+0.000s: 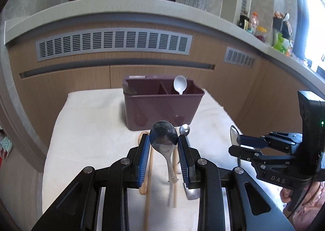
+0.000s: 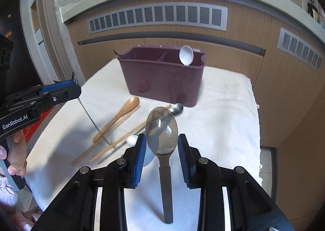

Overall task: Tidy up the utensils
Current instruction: 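Carry both metal spoons up over the maroon caddy with both tools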

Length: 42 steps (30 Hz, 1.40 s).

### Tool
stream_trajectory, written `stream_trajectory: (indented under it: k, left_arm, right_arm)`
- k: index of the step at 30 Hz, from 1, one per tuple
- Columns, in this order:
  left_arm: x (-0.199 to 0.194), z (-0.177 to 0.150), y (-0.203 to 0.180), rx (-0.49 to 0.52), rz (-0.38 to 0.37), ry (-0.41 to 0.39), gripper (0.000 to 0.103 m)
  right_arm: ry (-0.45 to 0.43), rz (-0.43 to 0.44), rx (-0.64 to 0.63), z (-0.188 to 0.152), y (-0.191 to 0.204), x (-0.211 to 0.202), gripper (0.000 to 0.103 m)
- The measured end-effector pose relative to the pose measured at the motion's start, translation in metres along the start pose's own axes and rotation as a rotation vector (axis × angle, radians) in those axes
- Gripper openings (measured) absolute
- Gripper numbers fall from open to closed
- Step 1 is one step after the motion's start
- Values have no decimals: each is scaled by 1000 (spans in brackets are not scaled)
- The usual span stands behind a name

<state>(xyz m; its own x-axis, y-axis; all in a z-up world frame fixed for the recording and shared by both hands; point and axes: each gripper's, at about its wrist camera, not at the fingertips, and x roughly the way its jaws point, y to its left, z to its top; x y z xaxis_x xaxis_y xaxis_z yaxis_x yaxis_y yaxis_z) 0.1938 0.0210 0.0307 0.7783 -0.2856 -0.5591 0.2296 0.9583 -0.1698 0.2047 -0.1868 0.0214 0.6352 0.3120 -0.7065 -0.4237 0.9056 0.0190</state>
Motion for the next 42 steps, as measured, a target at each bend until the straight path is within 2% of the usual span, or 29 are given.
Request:
stream_trajectory:
  k: [7,11,13,15,18,20,23,26,29,35,42]
  left_arm:
    - [-22,15,-8,18,-2,-51,29]
    - [-49,50,-27,103,-5,-139,29]
    - [-63,76,-36,138,-14,-199,29]
    - [-81,107,-43,157,-26,-275,29]
    - [-99,145,-48,179,-4,-382,29]
    - [-104,163,-47,183,13,-429,29]
    - [-100,183,-38,161,13,-459,29]
    - [-82,194,-26,139,20,-461,29]
    - [-52,195,-13,115,22,-427,29]
    - [9,182,10,80,11,-321,29]
    - [62,162,25,53,0,-228,29]
  right_arm:
    - [-52,1,-18,9,5,-23,29]
    - [-129,19,-19,31,3,-46,29]
    - [-206,7,-26,53,0,-67,29]
    - [-311,-40,-36,83,-3,-92,29]
    - [-457,-84,-25,121,-9,-123,29]
    - [-519,-96,-7,140,-12,-135,29]
    - [-582,-98,24,164,-19,-138,29]
    - [-592,-87,41,176,-25,-125,29]
    - [-563,-64,51,179,-30,-98,29]
    - [-469,-42,73,181,-41,-40,29]
    - [-416,-32,50,175,-40,11,29]
